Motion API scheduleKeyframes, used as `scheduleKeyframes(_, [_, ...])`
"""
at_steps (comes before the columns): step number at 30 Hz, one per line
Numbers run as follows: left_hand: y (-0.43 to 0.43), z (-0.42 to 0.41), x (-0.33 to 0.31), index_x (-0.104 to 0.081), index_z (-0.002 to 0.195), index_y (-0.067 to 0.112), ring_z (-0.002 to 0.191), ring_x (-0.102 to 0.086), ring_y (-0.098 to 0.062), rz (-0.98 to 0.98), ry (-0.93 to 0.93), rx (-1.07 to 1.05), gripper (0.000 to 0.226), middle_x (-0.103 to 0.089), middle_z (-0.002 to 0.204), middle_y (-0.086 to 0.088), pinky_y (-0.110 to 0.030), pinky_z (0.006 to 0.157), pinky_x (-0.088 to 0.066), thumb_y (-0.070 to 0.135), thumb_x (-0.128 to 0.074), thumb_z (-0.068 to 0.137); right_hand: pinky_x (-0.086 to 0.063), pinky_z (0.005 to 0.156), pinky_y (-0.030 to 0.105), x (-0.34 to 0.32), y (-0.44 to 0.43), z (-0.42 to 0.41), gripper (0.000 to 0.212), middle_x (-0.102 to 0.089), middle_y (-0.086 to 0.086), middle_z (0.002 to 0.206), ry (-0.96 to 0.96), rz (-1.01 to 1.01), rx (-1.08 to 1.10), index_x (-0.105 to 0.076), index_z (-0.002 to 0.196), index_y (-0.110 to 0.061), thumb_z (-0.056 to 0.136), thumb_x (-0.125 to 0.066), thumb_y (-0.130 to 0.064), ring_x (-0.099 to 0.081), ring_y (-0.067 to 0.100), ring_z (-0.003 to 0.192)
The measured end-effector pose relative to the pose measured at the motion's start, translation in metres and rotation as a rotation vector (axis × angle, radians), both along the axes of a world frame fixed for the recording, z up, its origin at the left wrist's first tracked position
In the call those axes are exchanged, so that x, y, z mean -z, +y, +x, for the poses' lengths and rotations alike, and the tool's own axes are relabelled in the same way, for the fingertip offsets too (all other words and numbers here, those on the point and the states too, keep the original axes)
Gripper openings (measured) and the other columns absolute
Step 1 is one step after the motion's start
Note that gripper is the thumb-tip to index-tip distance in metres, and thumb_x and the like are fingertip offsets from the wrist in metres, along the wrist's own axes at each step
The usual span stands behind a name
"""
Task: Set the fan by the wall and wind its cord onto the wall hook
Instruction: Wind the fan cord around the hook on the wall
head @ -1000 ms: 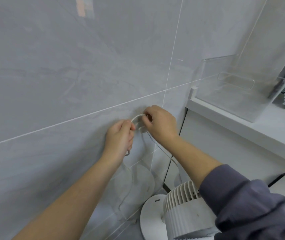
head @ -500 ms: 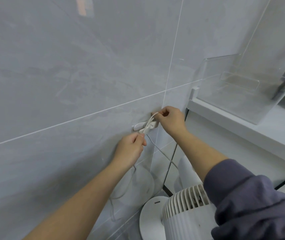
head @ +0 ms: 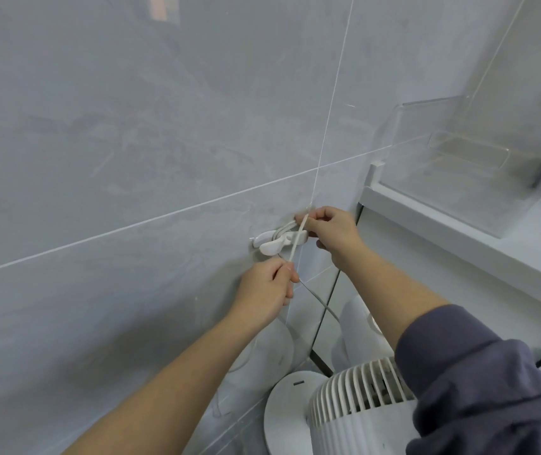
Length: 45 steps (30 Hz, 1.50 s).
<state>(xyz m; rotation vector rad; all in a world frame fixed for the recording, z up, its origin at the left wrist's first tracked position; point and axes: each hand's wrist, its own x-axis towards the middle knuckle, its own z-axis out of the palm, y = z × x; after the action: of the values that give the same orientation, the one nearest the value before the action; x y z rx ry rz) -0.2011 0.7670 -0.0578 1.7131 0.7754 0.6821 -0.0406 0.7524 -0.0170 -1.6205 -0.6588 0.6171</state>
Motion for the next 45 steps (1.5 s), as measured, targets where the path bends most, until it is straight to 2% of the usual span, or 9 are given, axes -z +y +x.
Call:
scheduleKeyframes(3, [0.0, 0.001, 0.0, -0.062, 0.072, 0.018, 0.044, -0.046, 0.001, 0.047, 0.057, -0.012, 0.031, -0.058, 0.058, 0.004, -0.012, 0.046, -0.038, 0.022, -0.043, 0.096, -0.033, 0.049, 0.022, 0.001, 0.0, 0.0, 0.006, -0.071, 0.007, 0.087, 0.163, -0.059, 0.008, -0.067, 0.079, -0.012, 0.08, -0.07, -0.006, -0.056, 0.013, 0.066])
scheduleKeyframes(7, [-0.001, 0.006, -0.002, -0.064, 0.073, 0.016, 0.045, -0.046, -0.003, 0.063, 0.088, -0.013, 0.031, -0.057, 0.058, 0.004, -0.02, 0.052, -0.037, 0.022, -0.044, 0.096, -0.041, 0.047, 0.019, -0.003, 0.003, 0.002, 0.01, -0.061, 0.001, 0.069, 0.352, -0.159, 0.016, -0.07, 0.073, -0.014, 0.08, -0.071, -0.008, -0.048, 0.01, 0.06])
scheduleKeyframes(13, [0.003, 0.011, -0.002, -0.066, 0.066, 0.022, 0.052, -0.047, -0.004, 0.086, 0.152, -0.052, 0.032, -0.051, 0.049, 0.012, -0.02, 0.052, -0.035, 0.017, -0.048, 0.092, -0.055, 0.049, 0.019, -0.004, -0.001, 0.012, 0.004, -0.062, 0.004, 0.078, 0.536, -0.231, -0.088, -0.07, 0.082, -0.009, 0.085, -0.071, -0.011, -0.056, 0.012, 0.065])
scheduleKeyframes(17, [0.003, 0.019, -0.002, -0.073, 0.074, 0.017, 0.045, -0.046, 0.0, 0.112, 0.176, -0.049, 0.029, -0.049, 0.042, 0.016, -0.009, 0.041, -0.032, 0.016, -0.05, 0.092, -0.057, 0.053, 0.023, -0.006, -0.006, 0.02, 0.008, -0.067, 0.006, 0.08, 0.553, -0.241, -0.194, -0.071, 0.082, -0.01, 0.086, -0.072, -0.017, -0.064, 0.017, 0.073])
scheduleKeyframes(20, [0.006, 0.022, -0.001, -0.073, 0.072, 0.017, 0.045, -0.046, 0.0, 0.087, 0.176, -0.057, 0.03, -0.05, 0.04, 0.016, -0.007, 0.04, -0.032, 0.015, -0.05, 0.091, -0.06, 0.059, 0.026, -0.004, -0.014, 0.031, 0.007, -0.07, 0.009, 0.089, 0.582, -0.199, -0.267, -0.072, 0.088, -0.007, 0.089, -0.066, -0.009, -0.071, 0.019, 0.077])
scheduleKeyframes(27, [0.007, 0.028, 0.003, -0.073, 0.071, 0.016, 0.05, -0.046, -0.003, 0.047, 0.203, -0.07, 0.03, -0.05, 0.051, 0.015, -0.009, 0.04, -0.032, 0.013, -0.05, 0.09, -0.061, 0.077, 0.037, -0.009, -0.021, 0.04, 0.017, -0.072, 0.01, 0.09, 0.474, -0.223, -0.409, -0.071, 0.091, -0.01, 0.092, -0.059, -0.023, -0.072, 0.025, 0.085])
scheduleKeyframes(32, [0.006, 0.032, 0.005, -0.075, 0.076, 0.013, 0.05, -0.047, -0.003, 0.059, 0.235, -0.049, 0.03, -0.053, 0.053, 0.012, -0.015, 0.042, -0.031, 0.011, -0.048, 0.089, -0.06, 0.058, 0.027, -0.009, -0.015, 0.031, 0.017, -0.068, 0.009, 0.073, 0.37, -0.253, -0.316, -0.067, 0.09, -0.004, 0.097, -0.053, -0.01, -0.07, 0.014, 0.064])
scheduleKeyframes(39, [0.009, 0.015, 0.027, -0.068, 0.062, 0.018, 0.034, -0.043, -0.002, 0.035, 0.282, -0.019, 0.031, -0.047, 0.043, 0.007, -0.01, 0.033, -0.027, 0.01, -0.051, 0.086, -0.061, 0.061, 0.028, 0.01, -0.007, 0.015, 0.014, -0.069, 0.016, 0.078, 0.163, -0.384, -0.216, -0.059, 0.08, -0.004, 0.091, -0.057, 0.004, -0.069, 0.023, 0.07])
scheduleKeyframes(45, [0.008, -0.017, 0.062, -0.062, 0.069, 0.02, 0.056, -0.049, -0.006, 0.108, 0.367, -0.052, 0.03, -0.055, 0.061, 0.007, -0.017, 0.048, -0.033, 0.016, -0.043, 0.093, -0.057, 0.05, 0.022, 0.013, -0.003, -0.005, 0.012, -0.067, 0.008, 0.076, 0.077, -0.487, -0.291, -0.062, 0.083, -0.009, 0.085, -0.067, 0.002, -0.067, 0.01, 0.057])
